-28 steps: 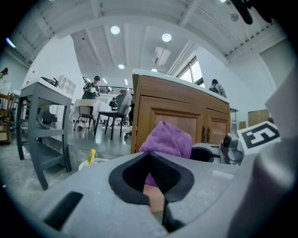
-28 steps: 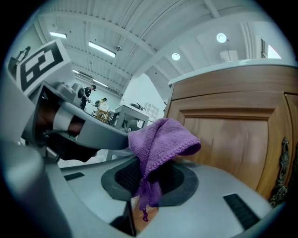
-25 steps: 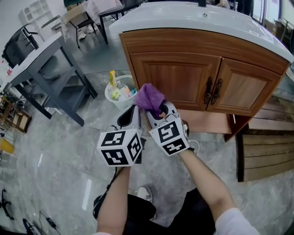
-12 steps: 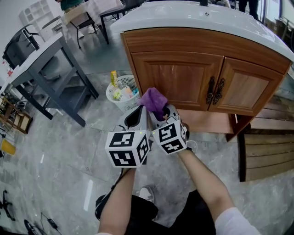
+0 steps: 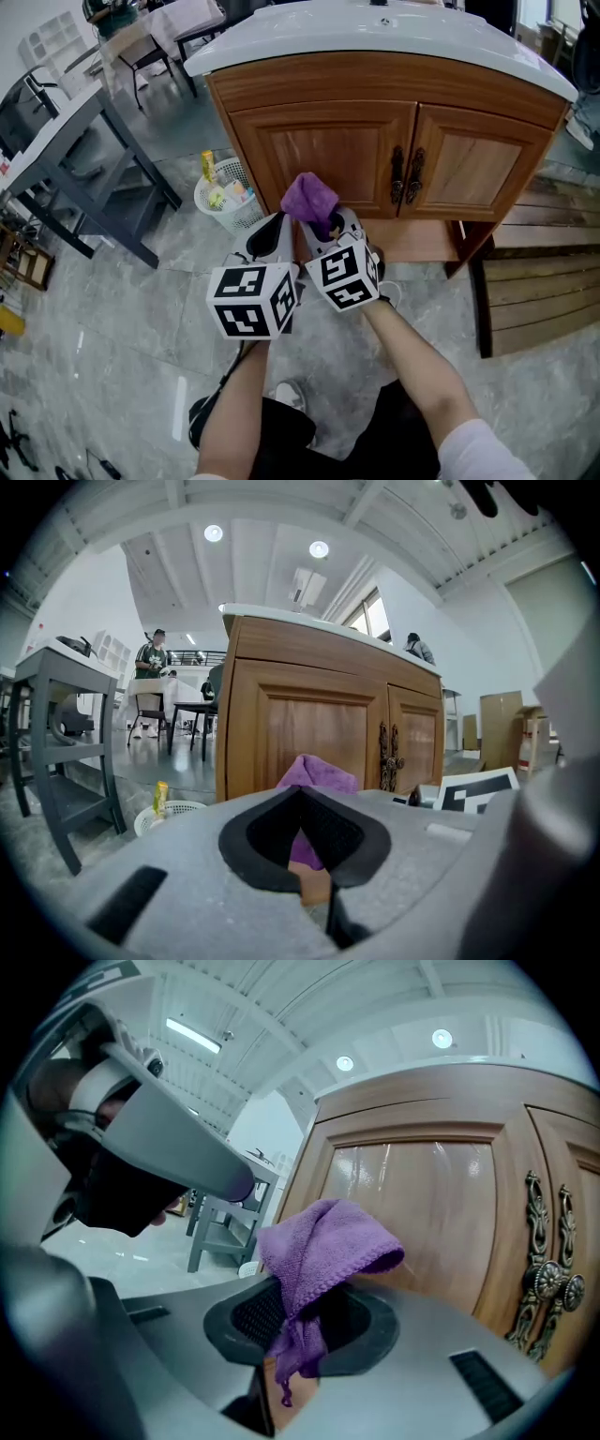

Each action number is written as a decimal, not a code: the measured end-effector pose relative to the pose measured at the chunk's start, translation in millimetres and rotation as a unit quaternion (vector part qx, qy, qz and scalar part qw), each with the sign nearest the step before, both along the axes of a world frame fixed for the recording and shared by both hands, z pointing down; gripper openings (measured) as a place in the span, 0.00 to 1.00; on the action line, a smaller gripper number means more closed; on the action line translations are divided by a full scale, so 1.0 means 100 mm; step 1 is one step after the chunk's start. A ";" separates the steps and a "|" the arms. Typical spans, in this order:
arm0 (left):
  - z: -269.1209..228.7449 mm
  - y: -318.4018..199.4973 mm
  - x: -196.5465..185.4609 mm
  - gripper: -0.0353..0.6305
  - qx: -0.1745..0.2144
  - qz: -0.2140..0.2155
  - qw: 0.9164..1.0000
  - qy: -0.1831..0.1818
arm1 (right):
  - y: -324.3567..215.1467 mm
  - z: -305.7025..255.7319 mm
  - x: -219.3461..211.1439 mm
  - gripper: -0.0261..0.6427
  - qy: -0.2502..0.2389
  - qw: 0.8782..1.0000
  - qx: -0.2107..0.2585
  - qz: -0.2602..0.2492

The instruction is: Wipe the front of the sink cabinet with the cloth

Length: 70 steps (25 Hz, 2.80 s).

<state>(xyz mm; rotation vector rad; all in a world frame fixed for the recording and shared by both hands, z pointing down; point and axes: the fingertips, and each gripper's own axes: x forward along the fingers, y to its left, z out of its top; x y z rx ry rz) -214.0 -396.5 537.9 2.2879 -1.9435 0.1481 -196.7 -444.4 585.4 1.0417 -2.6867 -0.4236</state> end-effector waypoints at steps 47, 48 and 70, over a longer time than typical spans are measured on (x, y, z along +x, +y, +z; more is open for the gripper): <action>0.12 -0.44 2.47 0.06 -0.002 0.200 0.979 0.024 | -0.27 -0.04 2.74 0.15 -0.020 0.975 0.003 0.220; 0.13 -0.44 2.54 0.06 -0.004 0.206 0.978 0.027 | -0.30 -0.02 2.82 0.15 -0.018 0.973 0.001 0.229; 0.37 -0.26 3.60 0.06 -0.017 0.338 0.940 0.041 | -0.34 0.16 4.19 0.15 -0.005 0.928 -0.018 0.372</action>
